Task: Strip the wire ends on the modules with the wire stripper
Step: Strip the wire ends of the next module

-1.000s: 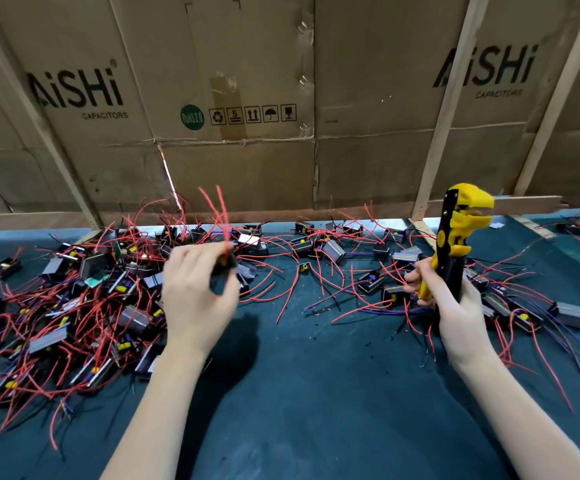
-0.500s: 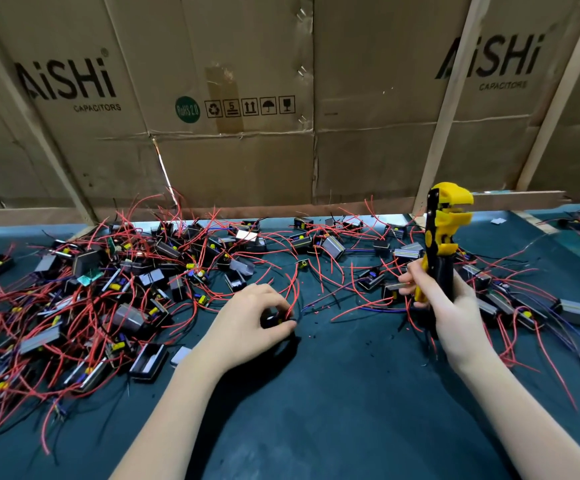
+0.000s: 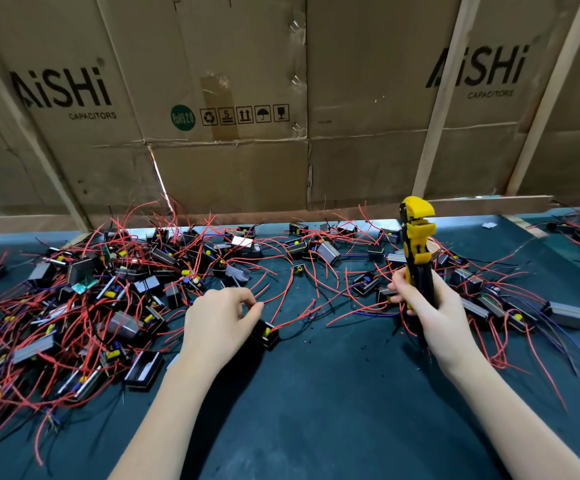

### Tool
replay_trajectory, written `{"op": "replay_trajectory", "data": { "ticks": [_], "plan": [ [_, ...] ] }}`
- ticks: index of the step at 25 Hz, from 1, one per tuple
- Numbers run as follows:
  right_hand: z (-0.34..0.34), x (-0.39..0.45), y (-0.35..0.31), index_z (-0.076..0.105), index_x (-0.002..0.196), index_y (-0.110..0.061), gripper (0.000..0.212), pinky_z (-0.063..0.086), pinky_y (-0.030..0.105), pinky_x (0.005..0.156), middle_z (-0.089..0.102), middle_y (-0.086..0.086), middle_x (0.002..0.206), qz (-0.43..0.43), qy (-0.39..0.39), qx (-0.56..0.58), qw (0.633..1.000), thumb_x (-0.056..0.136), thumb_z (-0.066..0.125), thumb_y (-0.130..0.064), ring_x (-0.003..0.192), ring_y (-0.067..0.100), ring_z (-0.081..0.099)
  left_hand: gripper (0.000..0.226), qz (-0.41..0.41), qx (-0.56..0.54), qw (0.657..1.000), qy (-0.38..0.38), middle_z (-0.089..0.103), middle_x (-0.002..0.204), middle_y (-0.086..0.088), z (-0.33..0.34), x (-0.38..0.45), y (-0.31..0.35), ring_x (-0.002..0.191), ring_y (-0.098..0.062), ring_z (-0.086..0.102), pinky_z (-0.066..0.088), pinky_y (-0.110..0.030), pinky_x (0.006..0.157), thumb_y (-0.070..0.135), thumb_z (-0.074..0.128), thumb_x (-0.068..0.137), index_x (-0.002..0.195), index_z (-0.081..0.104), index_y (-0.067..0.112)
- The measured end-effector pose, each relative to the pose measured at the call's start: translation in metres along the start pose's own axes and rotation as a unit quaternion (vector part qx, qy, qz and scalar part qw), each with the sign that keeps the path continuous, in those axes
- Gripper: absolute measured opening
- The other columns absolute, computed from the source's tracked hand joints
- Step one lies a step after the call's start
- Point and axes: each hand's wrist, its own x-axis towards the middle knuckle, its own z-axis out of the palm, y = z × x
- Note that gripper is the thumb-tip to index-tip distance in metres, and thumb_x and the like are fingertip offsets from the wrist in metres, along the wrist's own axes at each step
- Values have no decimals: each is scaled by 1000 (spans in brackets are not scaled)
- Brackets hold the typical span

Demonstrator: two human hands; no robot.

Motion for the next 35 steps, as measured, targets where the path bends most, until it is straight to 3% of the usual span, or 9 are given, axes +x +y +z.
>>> {"op": "replay_trajectory", "data": {
  "ticks": [9, 12, 16, 19, 21, 23, 27, 29, 35],
  "plan": [
    [4, -2, 3, 67, 87, -31, 20, 43, 27, 75, 71, 7, 95, 19, -13, 6, 1000, 79, 71, -49, 86, 20, 64, 48, 10, 39, 998, -47, 53, 50, 8, 5, 1, 1, 63, -14, 52, 34, -24, 56, 53, 68, 82, 50, 47, 24],
    [5, -3, 4, 66, 91, -24, 29, 43, 26, 74, 70, 6, 94, 12, -13, 7, 1000, 76, 67, -49, 87, 21, 64, 39, 4, 4, 996, -87, 54, 50, 9, 3, 1, -2, 62, -12, 55, 34, -23, 53, 48, 79, 72, 59, 51, 24],
    [5, -4, 4, 66, 92, -22, 33, 46, 28, 82, 70, 4, 93, 2, -18, 3, 1000, 74, 67, -49, 92, 23, 65, 47, -38, -92, 994, -43, 61, 67, 8, 1, 2, -8, 68, -14, 58, 47, -32, 66, 29, 89, 65, 90, 50, 22],
    [3, -3, 5, 66, 92, -22, 33, 46, 35, 87, 70, 2, 93, -4, -15, -4, 1000, 77, 72, -52, 94, 24, 65, 29, -85, -147, 984, -58, 67, 60, 7, 2, 3, -10, 57, -2, 57, 46, -23, 67, 19, 87, 68, 83, 63, 18],
    [2, -2, 7, 65, 92, -20, 40, 45, 38, 84, 68, 7, 91, -12, -8, -31, 999, 76, 72, -56, 91, 28, 62, 15, -104, -225, 967, -68, 68, 57, 2, 1, 4, -10, 50, -1, 54, 44, -15, 59, 17, 84, 73, 73, 69, 18],
    [0, -3, 7, 63, 91, -20, 47, 45, 40, 82, 67, 5, 87, -25, -1, -67, 997, 73, 71, -63, 88, 27, 60, 10, -108, -339, 931, -80, 70, 61, -7, -1, 5, -9, 54, -9, 55, 45, -19, 59, 17, 80, 80, 73, 72, 15],
    [-3, -3, 5, 61, 91, -34, 29, 42, 11, 72, 68, -14, 84, -68, 24, -192, 979, 73, 77, -50, 83, -2, 60, 5, -96, -463, 875, -107, 70, 67, -8, -2, 3, 2, 64, -12, 67, 46, -17, 60, 10, 71, 87, 83, 74, 9],
    [-2, -4, 3, 60, 92, -34, 30, 38, 6, 71, 65, -17, 85, -101, 25, -263, 959, 72, 80, -44, 84, -4, 58, 5, -99, -491, 854, -140, 73, 73, -9, -1, 2, 5, 70, -13, 69, 50, -18, 66, 6, 69, 87, 89, 73, 7],
    [6, -8, 5, 60, 109, -19, 52, 45, 38, 81, 63, -5, 98, -143, 16, -397, 906, 71, 77, -50, 90, 20, 59, 10, -98, -443, 868, -201, 77, 84, -13, -3, 0, 0, 81, -15, 72, 53, -16, 68, 0, 71, 84, 93, 71, 4]
  ]
}}
